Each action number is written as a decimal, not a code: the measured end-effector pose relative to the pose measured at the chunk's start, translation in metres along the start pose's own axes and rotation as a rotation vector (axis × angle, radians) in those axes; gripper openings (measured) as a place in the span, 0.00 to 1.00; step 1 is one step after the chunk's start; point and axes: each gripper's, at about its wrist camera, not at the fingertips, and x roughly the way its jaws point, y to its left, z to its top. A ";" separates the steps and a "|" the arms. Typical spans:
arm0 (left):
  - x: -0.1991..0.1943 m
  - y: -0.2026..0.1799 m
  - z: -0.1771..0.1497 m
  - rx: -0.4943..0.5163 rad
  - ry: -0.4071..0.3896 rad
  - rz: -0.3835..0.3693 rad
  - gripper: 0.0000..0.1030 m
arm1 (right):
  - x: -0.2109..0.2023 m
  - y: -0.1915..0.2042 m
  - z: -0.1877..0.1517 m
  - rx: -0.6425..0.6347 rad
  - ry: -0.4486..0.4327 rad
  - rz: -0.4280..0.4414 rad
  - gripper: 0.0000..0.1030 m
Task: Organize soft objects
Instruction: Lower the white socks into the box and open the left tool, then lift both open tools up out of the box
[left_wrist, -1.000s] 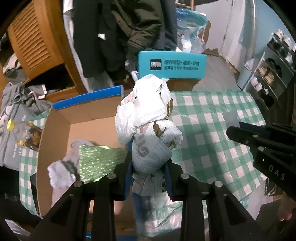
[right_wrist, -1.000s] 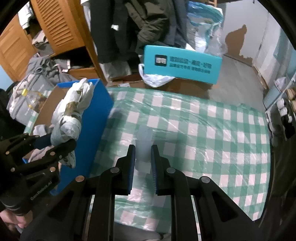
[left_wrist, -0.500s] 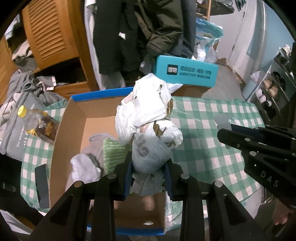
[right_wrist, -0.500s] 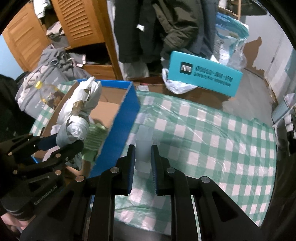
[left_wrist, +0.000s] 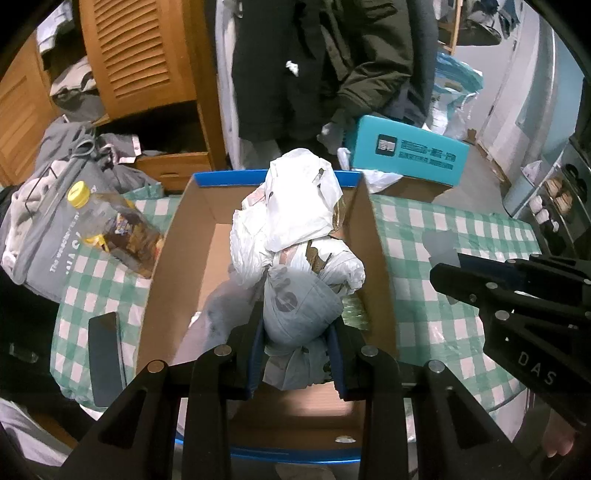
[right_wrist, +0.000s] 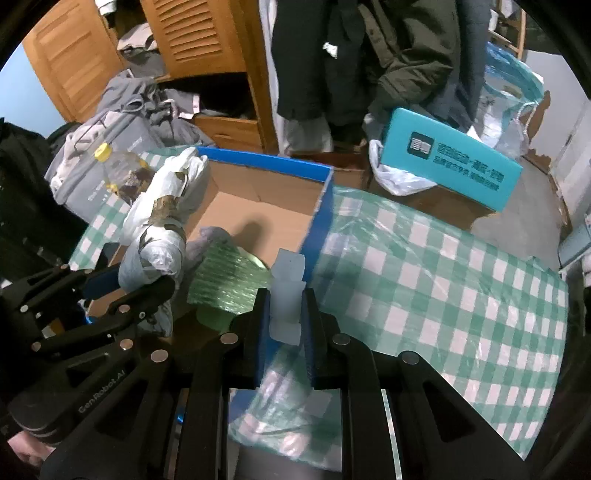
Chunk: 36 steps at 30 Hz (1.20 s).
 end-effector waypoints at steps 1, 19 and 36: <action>0.001 0.003 -0.001 -0.003 0.003 0.002 0.30 | 0.001 0.003 0.001 -0.003 0.001 0.002 0.14; 0.029 0.038 -0.011 -0.062 0.081 0.024 0.57 | 0.040 0.033 0.017 -0.029 0.060 0.082 0.24; -0.004 0.030 -0.003 -0.039 0.026 0.060 0.80 | -0.009 0.018 0.014 -0.005 -0.024 0.005 0.61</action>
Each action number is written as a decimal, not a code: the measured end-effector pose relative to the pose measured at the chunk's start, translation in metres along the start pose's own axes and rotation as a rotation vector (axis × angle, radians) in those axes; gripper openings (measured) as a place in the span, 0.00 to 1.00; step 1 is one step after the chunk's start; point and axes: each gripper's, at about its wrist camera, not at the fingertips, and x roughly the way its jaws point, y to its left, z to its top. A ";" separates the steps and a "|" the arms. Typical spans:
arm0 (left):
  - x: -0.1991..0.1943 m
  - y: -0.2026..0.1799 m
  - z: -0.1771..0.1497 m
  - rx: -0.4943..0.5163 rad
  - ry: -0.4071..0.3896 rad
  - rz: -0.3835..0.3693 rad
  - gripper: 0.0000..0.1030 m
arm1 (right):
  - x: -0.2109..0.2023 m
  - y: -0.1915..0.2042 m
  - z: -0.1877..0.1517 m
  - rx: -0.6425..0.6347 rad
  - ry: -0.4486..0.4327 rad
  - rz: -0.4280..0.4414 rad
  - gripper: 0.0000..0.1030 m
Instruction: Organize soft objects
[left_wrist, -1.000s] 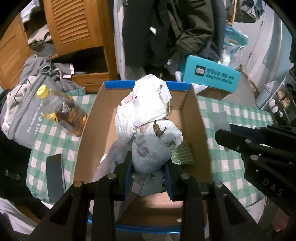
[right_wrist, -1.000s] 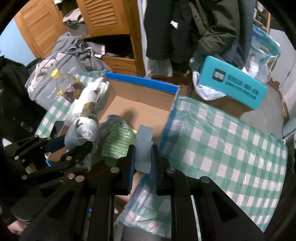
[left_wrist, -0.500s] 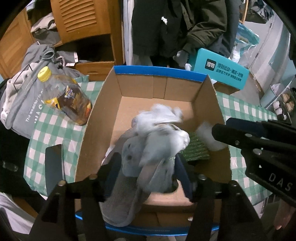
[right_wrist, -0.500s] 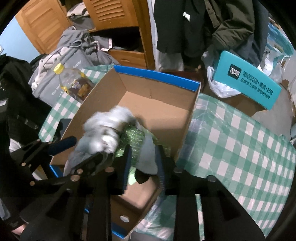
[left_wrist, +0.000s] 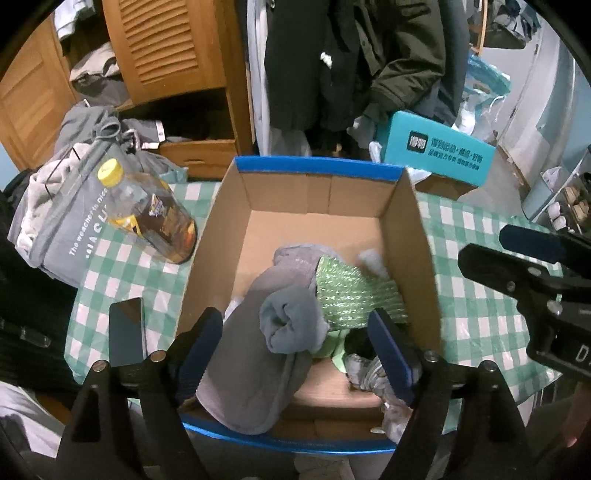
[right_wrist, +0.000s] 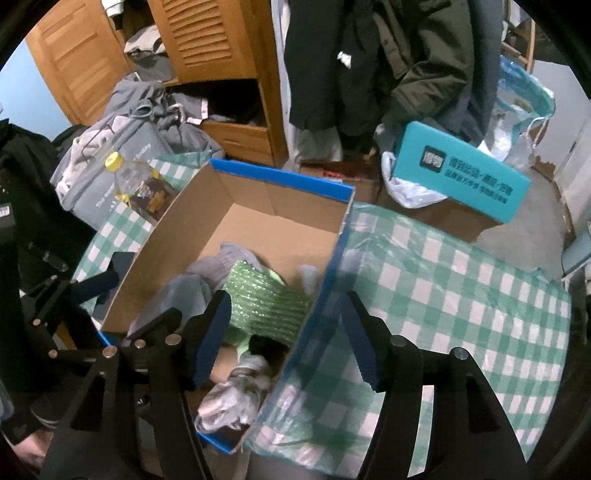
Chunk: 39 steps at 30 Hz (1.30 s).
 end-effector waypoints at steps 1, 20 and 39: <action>-0.003 -0.001 0.000 0.002 -0.004 -0.003 0.81 | -0.004 -0.001 -0.001 0.001 -0.006 -0.004 0.61; -0.056 -0.026 0.002 0.057 -0.111 -0.001 0.99 | -0.074 -0.027 -0.033 0.000 -0.115 -0.058 0.62; -0.060 -0.059 0.002 0.117 -0.098 -0.005 0.99 | -0.084 -0.058 -0.052 0.046 -0.123 -0.062 0.62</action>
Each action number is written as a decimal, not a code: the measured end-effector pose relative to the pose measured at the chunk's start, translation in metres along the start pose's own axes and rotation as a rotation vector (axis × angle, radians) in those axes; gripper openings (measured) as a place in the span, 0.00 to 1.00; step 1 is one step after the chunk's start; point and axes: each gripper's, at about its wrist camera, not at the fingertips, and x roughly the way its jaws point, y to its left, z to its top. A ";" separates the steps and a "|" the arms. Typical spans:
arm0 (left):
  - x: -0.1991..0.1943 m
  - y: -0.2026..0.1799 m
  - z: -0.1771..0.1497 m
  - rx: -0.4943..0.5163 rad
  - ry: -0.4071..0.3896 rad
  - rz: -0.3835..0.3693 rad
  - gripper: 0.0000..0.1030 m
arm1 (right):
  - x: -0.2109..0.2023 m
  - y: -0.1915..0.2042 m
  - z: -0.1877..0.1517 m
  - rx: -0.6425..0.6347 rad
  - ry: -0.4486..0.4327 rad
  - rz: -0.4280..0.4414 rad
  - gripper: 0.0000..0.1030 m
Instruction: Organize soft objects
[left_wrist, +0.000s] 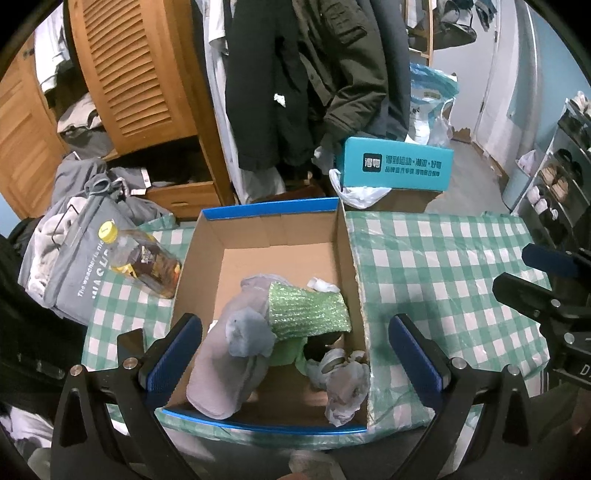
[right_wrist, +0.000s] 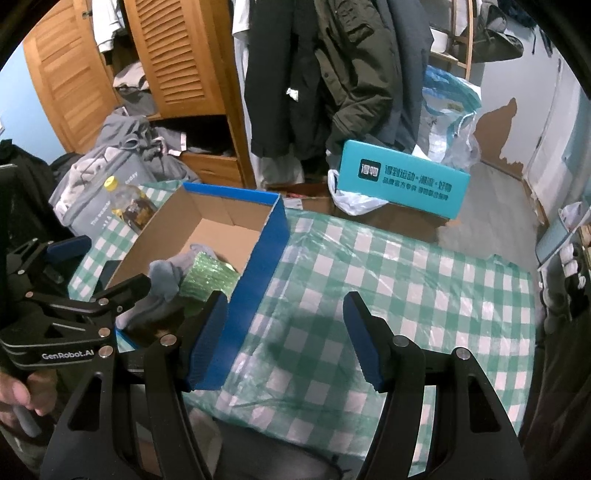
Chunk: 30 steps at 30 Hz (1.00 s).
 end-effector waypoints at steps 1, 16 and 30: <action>0.001 -0.001 0.000 0.002 0.002 0.000 0.99 | -0.001 0.000 0.000 0.001 0.002 0.000 0.62; 0.000 -0.003 0.000 0.002 -0.007 -0.006 0.99 | -0.002 0.000 0.000 0.001 -0.002 -0.003 0.62; 0.000 -0.002 -0.001 0.002 -0.005 -0.007 0.99 | -0.001 0.001 0.000 0.001 -0.001 -0.005 0.62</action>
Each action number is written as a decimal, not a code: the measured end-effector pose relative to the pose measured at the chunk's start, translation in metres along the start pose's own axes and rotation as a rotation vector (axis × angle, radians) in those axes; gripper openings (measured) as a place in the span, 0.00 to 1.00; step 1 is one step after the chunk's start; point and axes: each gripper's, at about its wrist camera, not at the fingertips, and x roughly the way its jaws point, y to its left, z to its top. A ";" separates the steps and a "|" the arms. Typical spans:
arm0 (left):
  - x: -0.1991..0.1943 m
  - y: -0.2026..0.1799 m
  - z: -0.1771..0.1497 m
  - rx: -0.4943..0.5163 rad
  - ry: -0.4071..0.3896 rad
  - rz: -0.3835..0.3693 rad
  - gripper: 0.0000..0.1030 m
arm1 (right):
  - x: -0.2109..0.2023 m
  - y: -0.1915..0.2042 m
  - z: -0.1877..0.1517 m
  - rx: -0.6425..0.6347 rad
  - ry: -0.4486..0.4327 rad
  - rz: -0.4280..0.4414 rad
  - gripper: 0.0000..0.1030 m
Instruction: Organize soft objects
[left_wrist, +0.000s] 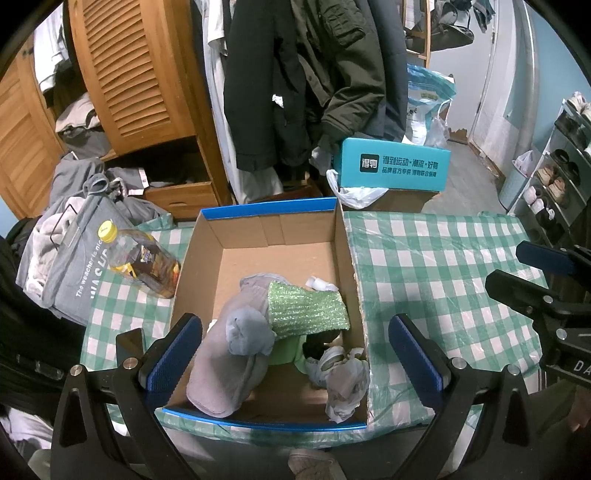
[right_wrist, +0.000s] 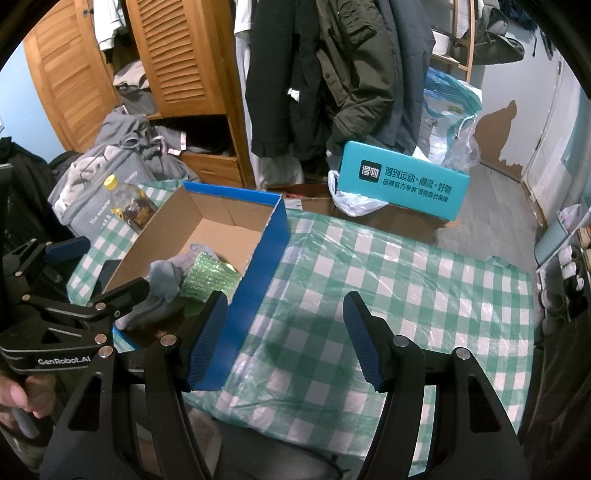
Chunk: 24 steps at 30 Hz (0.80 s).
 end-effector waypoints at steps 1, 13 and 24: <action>0.000 0.000 0.000 0.000 0.001 0.000 0.99 | 0.000 0.000 0.000 0.000 0.001 -0.001 0.62; -0.001 -0.001 -0.002 0.002 0.006 0.000 0.99 | 0.000 0.000 0.000 0.000 -0.001 -0.001 0.62; -0.001 -0.002 -0.002 0.001 0.005 -0.001 0.99 | 0.000 0.000 0.000 0.000 0.000 0.000 0.62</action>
